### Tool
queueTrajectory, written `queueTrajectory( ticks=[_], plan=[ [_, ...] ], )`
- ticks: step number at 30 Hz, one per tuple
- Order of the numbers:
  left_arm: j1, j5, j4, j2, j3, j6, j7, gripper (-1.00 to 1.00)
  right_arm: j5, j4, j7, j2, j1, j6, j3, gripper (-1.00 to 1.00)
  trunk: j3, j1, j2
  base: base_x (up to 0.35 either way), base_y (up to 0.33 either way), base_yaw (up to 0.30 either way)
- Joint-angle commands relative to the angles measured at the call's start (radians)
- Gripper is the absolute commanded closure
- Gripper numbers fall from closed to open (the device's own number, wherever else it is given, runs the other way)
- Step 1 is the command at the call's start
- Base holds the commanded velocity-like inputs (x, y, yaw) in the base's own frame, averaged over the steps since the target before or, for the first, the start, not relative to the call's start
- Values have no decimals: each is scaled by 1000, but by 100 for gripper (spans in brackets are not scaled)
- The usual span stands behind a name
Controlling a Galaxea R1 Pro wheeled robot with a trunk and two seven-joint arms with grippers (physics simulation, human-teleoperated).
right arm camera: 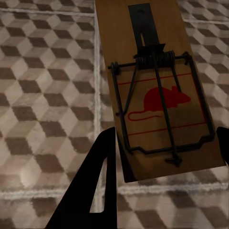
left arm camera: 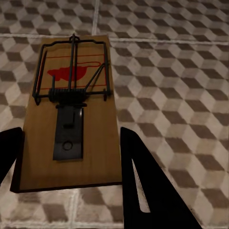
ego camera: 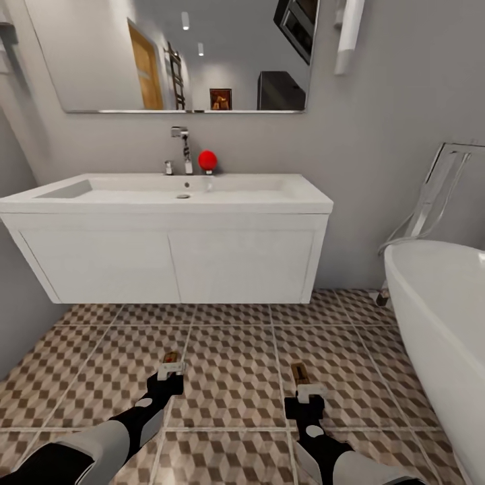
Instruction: Take the four mousetraps from the cabinet in the bathroom and place them on the bathroom floor. Make sure all four end up on the same floor surface, and ensure that at least two of them are either under or directly next to the same bathroom sink.
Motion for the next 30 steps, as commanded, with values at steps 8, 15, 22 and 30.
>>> queueTrajectory(
  ticks=[8, 15, 22, 30],
  plan=[
    [-1, 10, 2, 0, -9, 0, -6, 100, -10, 1, -2, -1, -1, -4, 9, 100, -1, 0, 0, 78, 0, 0],
    [2, 10, 3, -5, -9, 56, -14, 100, -13, 1, 1, 2, -1, 10, 12, 100, -1, 0, 0, 2, 0, 0],
    [2, 10, 3, -14, -9, 73, 0, 100, -10, -5, 0, 3, -1, 183, 13, 100, -1, 0, 0, 0, 0, 0],
    [2, 13, 1, -17, -8, 75, 0, 100, -9, -14, -1, 2, -1, 246, 12, 100, -1, 0, 0, 0, 0, 0]
  ],
)
